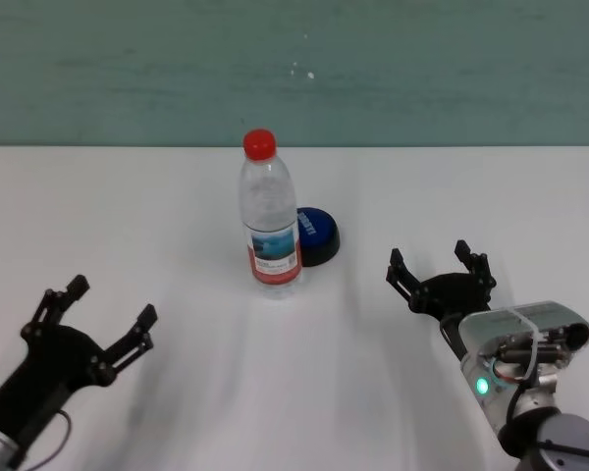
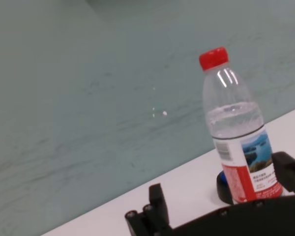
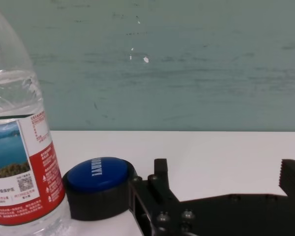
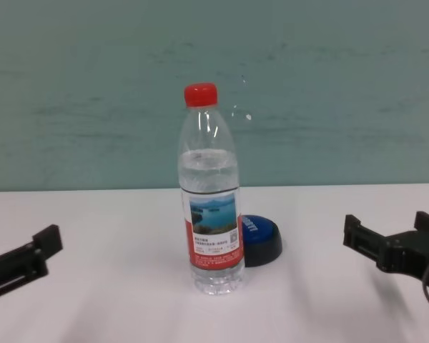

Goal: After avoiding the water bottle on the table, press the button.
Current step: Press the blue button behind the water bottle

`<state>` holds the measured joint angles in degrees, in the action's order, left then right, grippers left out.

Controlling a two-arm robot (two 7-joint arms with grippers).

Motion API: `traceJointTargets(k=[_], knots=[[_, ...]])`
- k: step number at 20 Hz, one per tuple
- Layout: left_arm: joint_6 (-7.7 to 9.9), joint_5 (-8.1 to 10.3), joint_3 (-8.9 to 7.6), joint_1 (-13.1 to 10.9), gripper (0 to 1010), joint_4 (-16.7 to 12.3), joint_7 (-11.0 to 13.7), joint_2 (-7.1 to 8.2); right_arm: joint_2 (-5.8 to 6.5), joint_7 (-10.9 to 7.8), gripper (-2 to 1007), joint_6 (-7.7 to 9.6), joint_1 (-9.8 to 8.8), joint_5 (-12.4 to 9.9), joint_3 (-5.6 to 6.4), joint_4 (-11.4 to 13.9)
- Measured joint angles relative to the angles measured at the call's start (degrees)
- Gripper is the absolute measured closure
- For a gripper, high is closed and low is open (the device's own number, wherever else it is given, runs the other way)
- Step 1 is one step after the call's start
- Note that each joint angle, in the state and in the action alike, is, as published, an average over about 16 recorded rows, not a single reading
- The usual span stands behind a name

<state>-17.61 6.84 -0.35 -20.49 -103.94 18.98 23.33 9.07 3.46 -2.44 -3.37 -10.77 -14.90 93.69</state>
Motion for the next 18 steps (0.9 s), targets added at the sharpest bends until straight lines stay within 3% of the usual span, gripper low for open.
traceJointTargets(k=[9, 18], knots=[[-0.24, 4.28, -0.86, 5.07, 10, 5.10, 4.24, 3.05, -0.01, 0.00, 1, 0.00, 0.00, 0.00, 0.00, 0.00], [0.04, 6.27, 2.15, 14.10, 10, 13.10, 7.24, 4.45, 0.00, 0.00, 1, 0.00, 0.00, 0.00, 0.00, 0.00]])
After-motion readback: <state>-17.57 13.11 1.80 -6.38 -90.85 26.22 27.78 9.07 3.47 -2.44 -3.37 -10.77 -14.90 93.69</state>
